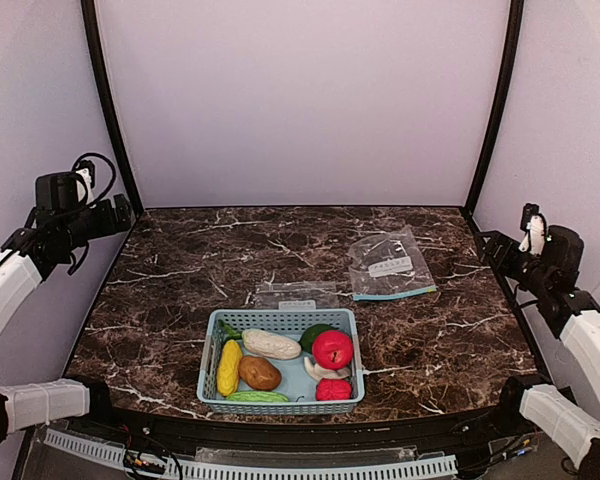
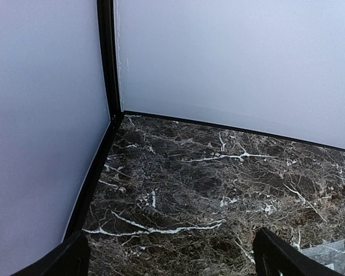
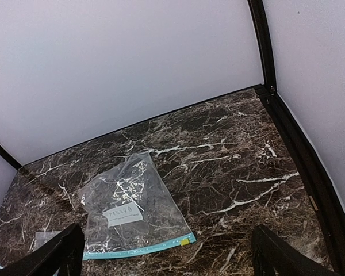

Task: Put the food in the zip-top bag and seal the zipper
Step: Pick up the zipper food storage bag from the center of the board.

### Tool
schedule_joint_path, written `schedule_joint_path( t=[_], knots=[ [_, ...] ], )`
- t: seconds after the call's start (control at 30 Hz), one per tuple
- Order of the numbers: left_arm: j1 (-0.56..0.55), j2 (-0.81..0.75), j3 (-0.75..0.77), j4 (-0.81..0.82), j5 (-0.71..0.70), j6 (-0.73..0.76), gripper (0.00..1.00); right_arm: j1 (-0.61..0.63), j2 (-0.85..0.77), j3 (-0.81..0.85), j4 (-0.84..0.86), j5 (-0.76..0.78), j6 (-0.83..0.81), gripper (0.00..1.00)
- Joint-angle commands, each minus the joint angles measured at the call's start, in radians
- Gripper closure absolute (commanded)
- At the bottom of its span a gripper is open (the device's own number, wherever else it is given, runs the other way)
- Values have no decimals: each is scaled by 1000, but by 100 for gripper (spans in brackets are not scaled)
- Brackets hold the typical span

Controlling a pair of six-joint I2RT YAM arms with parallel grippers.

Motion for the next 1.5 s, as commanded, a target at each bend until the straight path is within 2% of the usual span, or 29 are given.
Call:
schedule_joint_path(
  t=[0.0, 0.1, 0.27, 0.37, 0.47, 0.5, 0.57, 0.77, 0.87, 0.97, 1.03, 1.2, 1.47],
  knots=[
    [-1, -18, -15, -28, -33, 25, 0, -4, -4, 38, -29, -42, 13, 2],
    [-2, -17, -16, -22, -9, 8, 0, -5, -13, 35, -31, -70, 14, 1],
    [-2, -57, -91, 84, 135, 26, 0, -4, -16, 40, -42, -117, 19, 1],
    [-21, -28, -90, 87, 223, 39, 0, -4, 19, 52, -71, -145, 31, 2],
    [-111, 68, -20, 52, 249, 45, 0, 17, 49, 44, -58, -196, 71, 7],
    [-174, 92, 25, 36, 250, 55, 0, 35, 53, 39, -49, -201, 81, 7],
    [-250, 157, 87, 26, 287, 55, 0, 98, 70, 35, -43, -171, 86, 8],
    [-301, 297, 188, 89, 446, -7, 0, 238, 214, 78, -88, -79, 71, 14],
    [-300, 304, 166, 83, 413, 34, 0, 292, 302, 108, -100, -32, 70, 16],
    [-301, 289, 108, 45, 270, 83, 0, 343, 423, 152, -108, 23, 49, 18],
    [-301, 284, 93, 46, 240, 88, 0, 362, 507, 190, -109, 64, 36, 19],
    [-300, 278, 103, 40, 254, 103, 0, 421, 698, 319, -104, 187, -12, 21],
    [-301, 270, 97, 48, 307, 85, 0, 436, 946, 506, -140, 332, -134, 13]
  ],
)
